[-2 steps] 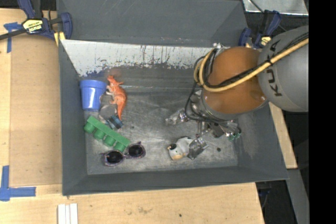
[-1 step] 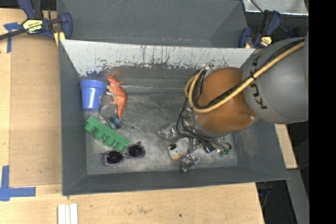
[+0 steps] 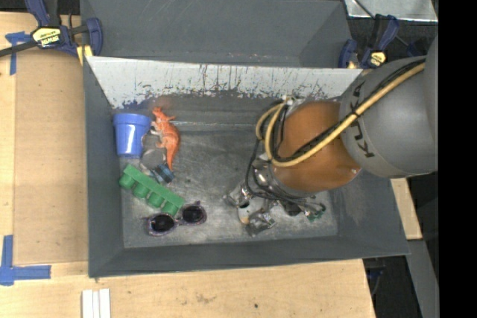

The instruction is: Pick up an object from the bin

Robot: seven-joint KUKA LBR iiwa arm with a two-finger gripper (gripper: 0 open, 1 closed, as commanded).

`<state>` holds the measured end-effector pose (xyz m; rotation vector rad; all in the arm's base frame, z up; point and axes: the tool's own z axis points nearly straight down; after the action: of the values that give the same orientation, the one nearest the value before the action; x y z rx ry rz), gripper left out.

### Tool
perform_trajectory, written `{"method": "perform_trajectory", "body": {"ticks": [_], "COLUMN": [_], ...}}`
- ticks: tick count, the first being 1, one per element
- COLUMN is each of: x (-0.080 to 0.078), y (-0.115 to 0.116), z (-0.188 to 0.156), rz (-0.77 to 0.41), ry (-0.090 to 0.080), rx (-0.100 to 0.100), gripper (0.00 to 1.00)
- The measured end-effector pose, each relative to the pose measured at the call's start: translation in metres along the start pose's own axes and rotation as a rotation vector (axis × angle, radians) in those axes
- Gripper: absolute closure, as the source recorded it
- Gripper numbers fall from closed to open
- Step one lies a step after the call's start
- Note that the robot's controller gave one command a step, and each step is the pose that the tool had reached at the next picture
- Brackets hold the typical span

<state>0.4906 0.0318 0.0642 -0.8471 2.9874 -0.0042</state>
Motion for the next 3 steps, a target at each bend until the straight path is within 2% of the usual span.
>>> {"method": "perform_trajectory", "body": {"ticks": [1,3], "x": [0.000,0.000], "y": [0.000,-0.001], "z": [-0.001,-0.012], "rz": [-0.012,-0.013], "ry": [0.000,0.015], "rx": [-0.001,-0.006], "gripper": [1.00,1.00]}}
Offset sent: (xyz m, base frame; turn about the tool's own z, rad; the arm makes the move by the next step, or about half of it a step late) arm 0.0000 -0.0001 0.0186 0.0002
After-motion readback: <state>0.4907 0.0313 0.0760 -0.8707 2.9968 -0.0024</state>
